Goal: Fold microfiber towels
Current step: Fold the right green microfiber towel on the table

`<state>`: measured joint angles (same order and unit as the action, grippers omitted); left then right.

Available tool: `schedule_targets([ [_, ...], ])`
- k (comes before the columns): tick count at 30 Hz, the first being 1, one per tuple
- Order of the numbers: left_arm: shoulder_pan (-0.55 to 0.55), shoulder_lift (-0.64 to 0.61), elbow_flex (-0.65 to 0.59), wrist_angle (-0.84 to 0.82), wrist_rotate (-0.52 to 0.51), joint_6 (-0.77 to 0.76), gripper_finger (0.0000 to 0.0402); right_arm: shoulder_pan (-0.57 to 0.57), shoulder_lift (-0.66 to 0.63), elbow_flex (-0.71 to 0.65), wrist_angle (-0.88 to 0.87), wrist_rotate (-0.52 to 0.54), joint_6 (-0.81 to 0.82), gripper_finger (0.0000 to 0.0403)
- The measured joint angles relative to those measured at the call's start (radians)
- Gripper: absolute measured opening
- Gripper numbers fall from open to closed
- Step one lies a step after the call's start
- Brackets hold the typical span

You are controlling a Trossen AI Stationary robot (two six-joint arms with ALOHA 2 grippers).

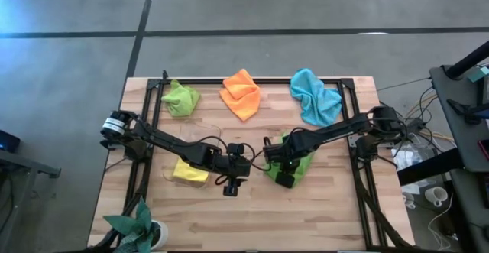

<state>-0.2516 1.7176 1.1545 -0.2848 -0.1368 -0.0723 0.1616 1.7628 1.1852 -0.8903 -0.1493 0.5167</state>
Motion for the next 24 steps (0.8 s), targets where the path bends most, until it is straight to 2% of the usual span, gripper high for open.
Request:
schedule_targets([
  [3,0.0,0.0,0.0,0.0,0.0,0.0,0.0178,0.0,0.007,-0.002,0.038,-0.022,0.001,0.0009],
  [7,0.0,0.0,0.0,0.005,0.001,-0.001,0.0178,0.0,0.049,-0.006,0.115,-0.106,0.0,0.0011],
  [10,0.0,0.0,0.0,0.005,0.001,0.0,0.0178,0.002,0.072,-0.006,0.163,-0.131,-0.001,0.0026],
  [13,0.0,0.0,0.0,0.006,0.0,0.0,0.0178,0.003,0.084,-0.007,0.223,-0.148,-0.004,0.0056],
  [19,0.0,0.0,0.0,0.015,-0.016,0.002,0.0178,0.035,0.052,-0.007,0.296,-0.242,-0.03,0.014],
  [22,0.001,0.004,0.0,0.059,-0.029,0.016,0.0178,0.066,0.018,-0.01,0.279,-0.235,-0.055,0.0177],
  [24,0.002,0.015,0.0,0.13,-0.029,0.029,0.0178,0.082,-0.001,-0.012,0.238,-0.152,-0.044,0.0194],
])
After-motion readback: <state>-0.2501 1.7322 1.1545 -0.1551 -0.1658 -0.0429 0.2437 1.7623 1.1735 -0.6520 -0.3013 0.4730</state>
